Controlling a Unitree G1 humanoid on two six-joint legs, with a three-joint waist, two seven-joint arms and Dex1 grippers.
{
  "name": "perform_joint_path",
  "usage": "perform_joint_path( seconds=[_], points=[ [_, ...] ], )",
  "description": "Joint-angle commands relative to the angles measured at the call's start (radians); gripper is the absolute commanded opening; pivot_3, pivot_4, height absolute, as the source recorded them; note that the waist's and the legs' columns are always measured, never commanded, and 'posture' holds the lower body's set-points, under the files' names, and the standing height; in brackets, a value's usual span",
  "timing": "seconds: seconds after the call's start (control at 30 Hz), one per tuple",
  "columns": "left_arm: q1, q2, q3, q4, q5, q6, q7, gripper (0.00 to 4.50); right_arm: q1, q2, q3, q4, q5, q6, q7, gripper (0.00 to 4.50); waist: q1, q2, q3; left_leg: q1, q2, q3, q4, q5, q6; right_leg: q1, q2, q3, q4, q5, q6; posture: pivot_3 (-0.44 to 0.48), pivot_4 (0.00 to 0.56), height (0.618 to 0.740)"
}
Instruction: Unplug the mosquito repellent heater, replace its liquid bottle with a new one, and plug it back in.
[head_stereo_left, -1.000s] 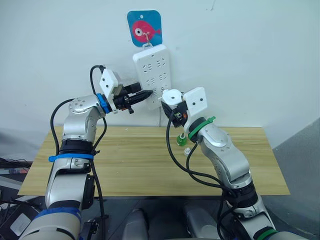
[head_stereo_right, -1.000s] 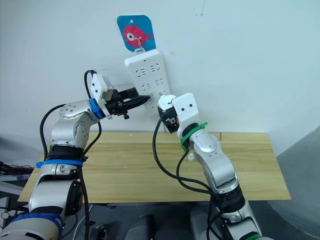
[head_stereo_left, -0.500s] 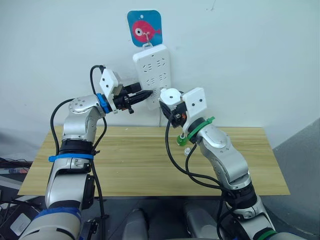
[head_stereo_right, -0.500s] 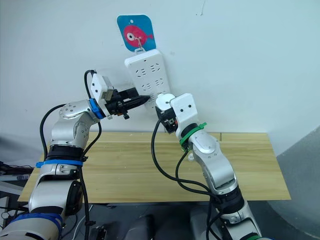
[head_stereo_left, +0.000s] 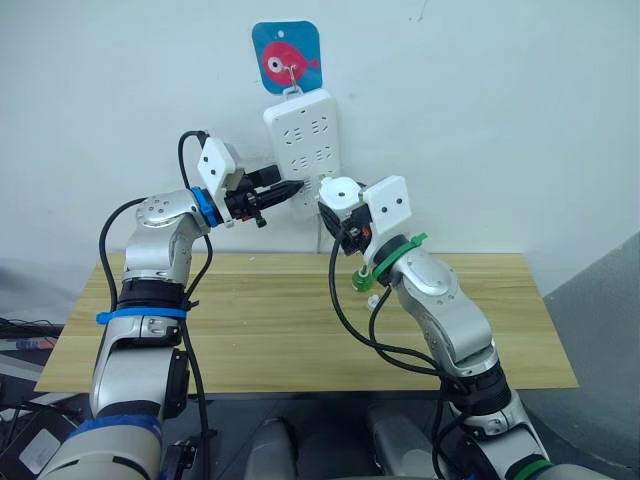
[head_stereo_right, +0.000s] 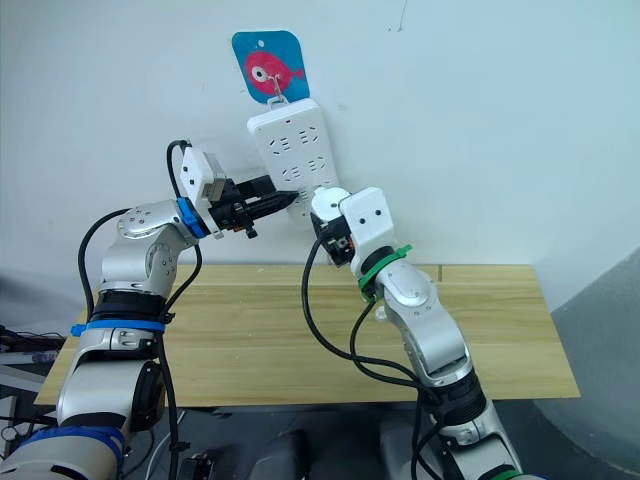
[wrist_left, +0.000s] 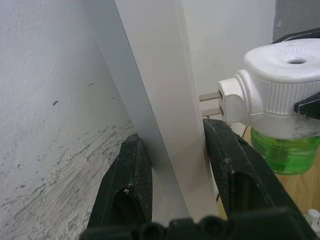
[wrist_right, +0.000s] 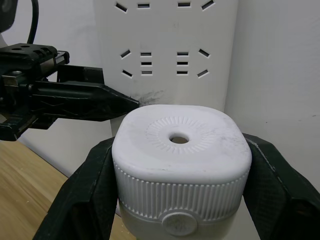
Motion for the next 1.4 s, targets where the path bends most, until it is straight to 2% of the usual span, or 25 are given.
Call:
perform_joint_path(
  seconds=[0.03,0.33,0.83,1.07,1.13,1.23,1.4],
  points=[
    [-0.017,0.007,0.015,-0.02,0.008,-0.015,0.033,1.37,-0.018,0.013,-0.022,-0.022,-0.016,0.032,-0.029,2.97,0.0,0.0,0.0,0.0,0.0,0.0,0.0,0.0,0.0,0.0,0.0,0.0,0.0,0.0,0.0,-0.188,0.175,0.732],
    [-0.016,0.009,0.014,-0.02,0.008,-0.017,0.031,1.37,-0.034,0.032,-0.029,-0.019,-0.018,0.035,-0.034,2.97,0.0,0.0,0.0,0.0,0.0,0.0,-0.001,0.0,0.0,0.0,0.0,0.0,0.0,0.0,0.0,-0.187,0.173,0.732],
    [-0.017,0.001,0.015,-0.027,0.009,-0.013,0.031,1.37,-0.174,0.07,-0.057,0.233,-0.01,-0.051,-0.009,2.97,-0.018,0.0,0.0,0.001,0.0,0.001,0.0,0.004,0.002,0.0,0.0,0.001,0.0,0.004,0.003,-0.179,0.161,0.732],
    [-0.02,0.008,0.023,-0.017,0.014,-0.024,0.043,1.37,-0.167,0.069,-0.074,0.228,0.001,-0.053,-0.003,2.97,-0.025,0.0,0.0,0.001,0.0,0.001,0.0,0.007,0.006,0.0,0.0,0.001,0.0,0.007,0.003,-0.18,0.16,0.732],
    [-0.023,0.012,0.029,-0.002,0.019,-0.033,0.052,1.37,-0.141,0.058,-0.085,0.188,0.004,-0.045,-0.003,3.69,-0.024,0.0,0.0,0.001,0.0,0.001,0.0,0.007,0.006,0.0,0.0,0.001,0.0,0.008,0.003,-0.18,0.16,0.732],
    [-0.027,0.018,0.036,0.017,0.025,-0.048,0.067,1.37,-0.104,0.034,-0.085,0.116,0.006,-0.016,0.006,4.5,-0.014,0.0,0.0,0.0,-0.001,0.0,-0.002,0.007,0.006,0.0,0.0,0.001,-0.002,0.007,0.003,-0.179,0.163,0.732],
    [-0.043,0.026,0.053,0.066,0.04,-0.097,0.126,1.37,-0.021,-0.025,-0.063,-0.056,0.037,0.07,0.056,4.5,-0.001,0.0,0.0,-0.001,-0.002,0.001,-0.005,0.007,0.006,-0.002,-0.002,0.0,-0.004,0.008,0.003,-0.175,0.165,0.732]
  ],
)
